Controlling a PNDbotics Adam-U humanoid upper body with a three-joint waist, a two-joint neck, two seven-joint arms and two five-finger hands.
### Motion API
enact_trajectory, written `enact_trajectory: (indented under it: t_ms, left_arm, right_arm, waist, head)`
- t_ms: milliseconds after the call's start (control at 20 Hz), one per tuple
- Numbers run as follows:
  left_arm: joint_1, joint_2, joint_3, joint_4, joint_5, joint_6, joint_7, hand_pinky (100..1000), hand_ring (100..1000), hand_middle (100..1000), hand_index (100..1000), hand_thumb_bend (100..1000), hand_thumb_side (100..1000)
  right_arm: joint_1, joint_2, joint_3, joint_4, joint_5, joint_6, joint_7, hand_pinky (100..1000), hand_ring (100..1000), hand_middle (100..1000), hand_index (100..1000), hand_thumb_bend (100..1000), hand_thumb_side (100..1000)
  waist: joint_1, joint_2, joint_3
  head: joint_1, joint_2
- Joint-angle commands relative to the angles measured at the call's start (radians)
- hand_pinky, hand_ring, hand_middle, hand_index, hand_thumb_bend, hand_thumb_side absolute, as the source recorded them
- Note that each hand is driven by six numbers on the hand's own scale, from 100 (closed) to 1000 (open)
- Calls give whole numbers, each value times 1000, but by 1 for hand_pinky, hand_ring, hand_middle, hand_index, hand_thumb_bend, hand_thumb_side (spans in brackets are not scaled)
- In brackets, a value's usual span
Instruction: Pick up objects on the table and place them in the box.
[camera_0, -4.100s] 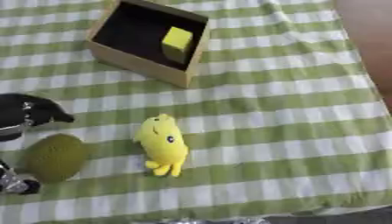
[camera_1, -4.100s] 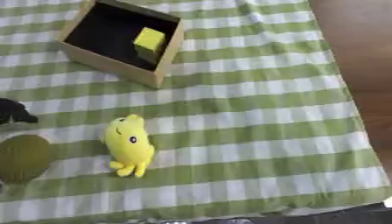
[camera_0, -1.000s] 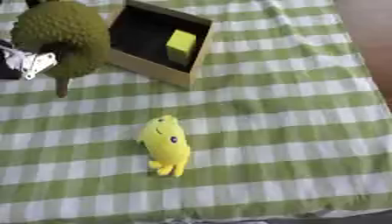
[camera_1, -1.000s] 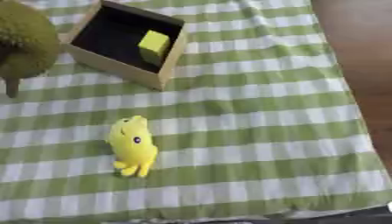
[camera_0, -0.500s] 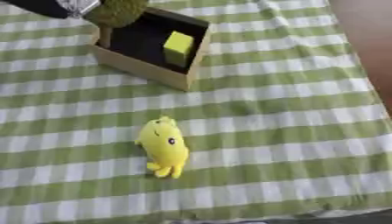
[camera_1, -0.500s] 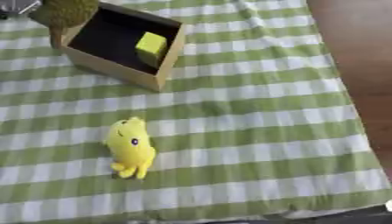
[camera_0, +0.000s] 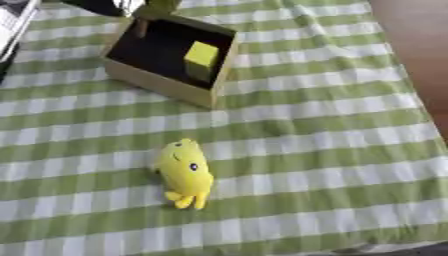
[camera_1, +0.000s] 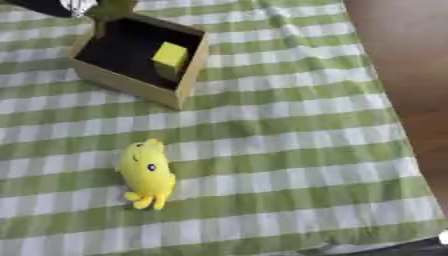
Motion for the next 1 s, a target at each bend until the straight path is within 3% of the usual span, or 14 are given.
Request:
enact_trajectory:
  t_ms: [50,400,600,1000]
  left_arm:
    - [-27,-11,20,58,-46,-35,25,541,562,482,534,100,197]
    - [-14,-31,22,138,-83,-50,18,574,598,507,586,100,227]
    - [-10,-39,28,168,-92,-33,-1,635,683,575,753,100,230]
    - [-9,-43,30,182,-164,13,-26,761,815,736,906,100,172]
  right_arm:
    - [-14,-19,-6,-10,-10,-3,6,1000,1000,415,878,100,470]
    - [-10,-14,-10,-14,-10,-2,6,1000,1000,415,879,100,466]
    - [-9,-11,-12,-10,-10,-2,10,1000,1000,415,879,100,470]
    - [-6,-8,-13,-5,-10,-2,18,1000,1000,414,880,100,470]
  waist:
    - [-15,-4,-5]
    - [-15,2,-12]
    - [-17,3,-13]
    - [-18,1,-14]
  head:
    - [8,-19]
    - [12,-21]
    - [14,-21]
    - [18,-19]
